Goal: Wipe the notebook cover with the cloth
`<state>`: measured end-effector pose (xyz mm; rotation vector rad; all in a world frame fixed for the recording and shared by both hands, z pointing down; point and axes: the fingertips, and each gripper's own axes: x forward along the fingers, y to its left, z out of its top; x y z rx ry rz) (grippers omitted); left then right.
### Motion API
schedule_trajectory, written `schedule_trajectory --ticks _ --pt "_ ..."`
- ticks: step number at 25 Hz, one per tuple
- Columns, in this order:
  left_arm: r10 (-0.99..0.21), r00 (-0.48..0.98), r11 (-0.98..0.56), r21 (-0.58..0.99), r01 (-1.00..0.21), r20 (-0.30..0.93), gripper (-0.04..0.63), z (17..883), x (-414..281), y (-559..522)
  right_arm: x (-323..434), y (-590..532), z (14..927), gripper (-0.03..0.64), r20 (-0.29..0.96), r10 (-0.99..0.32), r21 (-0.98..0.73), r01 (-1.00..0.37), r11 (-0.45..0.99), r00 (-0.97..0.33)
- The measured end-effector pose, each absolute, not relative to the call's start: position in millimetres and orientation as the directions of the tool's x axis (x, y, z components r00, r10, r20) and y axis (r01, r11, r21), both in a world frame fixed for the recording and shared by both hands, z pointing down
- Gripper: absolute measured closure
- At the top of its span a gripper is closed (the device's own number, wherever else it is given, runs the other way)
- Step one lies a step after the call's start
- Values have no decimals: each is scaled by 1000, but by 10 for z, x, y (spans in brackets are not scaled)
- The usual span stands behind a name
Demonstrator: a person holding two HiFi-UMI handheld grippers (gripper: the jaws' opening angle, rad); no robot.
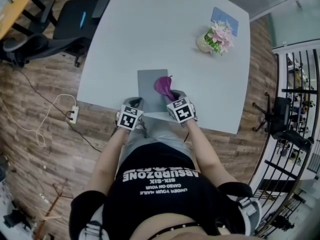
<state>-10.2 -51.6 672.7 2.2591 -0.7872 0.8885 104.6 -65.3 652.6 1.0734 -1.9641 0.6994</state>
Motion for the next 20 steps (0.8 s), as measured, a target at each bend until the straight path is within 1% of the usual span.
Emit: schedule_trajectory --ticks 13,20 --pt "-326 596 -660 275 -699 734 578 6725 -105 -521 1019 -150 6509 534 838 -399 -166 -870 465 -373" --pt "-334 591 -654 271 -707 735 578 6726 -88 -515 1046 83 6519 534 828 -405 -201 -880 431 -387"
